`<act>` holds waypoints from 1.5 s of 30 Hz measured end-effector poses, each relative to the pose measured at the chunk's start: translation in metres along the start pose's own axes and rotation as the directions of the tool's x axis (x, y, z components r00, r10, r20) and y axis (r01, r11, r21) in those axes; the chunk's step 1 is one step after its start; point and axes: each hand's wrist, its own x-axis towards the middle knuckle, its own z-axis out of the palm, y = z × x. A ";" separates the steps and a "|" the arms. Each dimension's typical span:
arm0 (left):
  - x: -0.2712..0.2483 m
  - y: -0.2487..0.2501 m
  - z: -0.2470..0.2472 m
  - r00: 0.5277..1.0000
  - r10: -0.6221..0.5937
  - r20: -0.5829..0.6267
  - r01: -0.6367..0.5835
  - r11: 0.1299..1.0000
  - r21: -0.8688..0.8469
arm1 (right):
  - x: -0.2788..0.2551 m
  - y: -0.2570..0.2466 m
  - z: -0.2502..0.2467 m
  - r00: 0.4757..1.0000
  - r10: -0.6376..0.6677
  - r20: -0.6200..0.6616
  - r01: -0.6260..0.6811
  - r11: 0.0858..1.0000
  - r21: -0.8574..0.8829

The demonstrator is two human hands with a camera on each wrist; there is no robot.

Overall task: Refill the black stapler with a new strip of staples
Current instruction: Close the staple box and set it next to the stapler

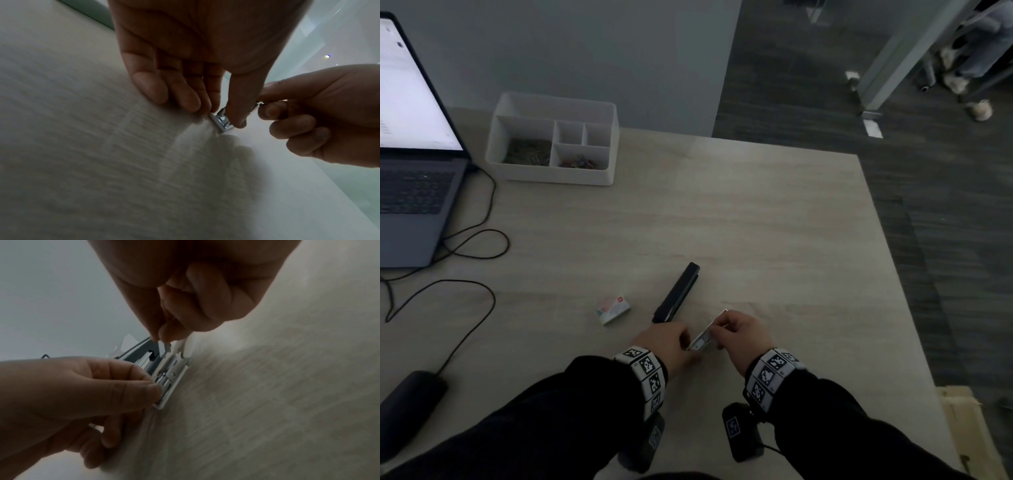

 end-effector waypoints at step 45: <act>0.001 -0.003 0.003 0.999 0.038 -0.033 -0.038 0.999 0.008 | -0.006 0.013 0.012 0.991 -0.101 0.086 0.123 0.942 -0.311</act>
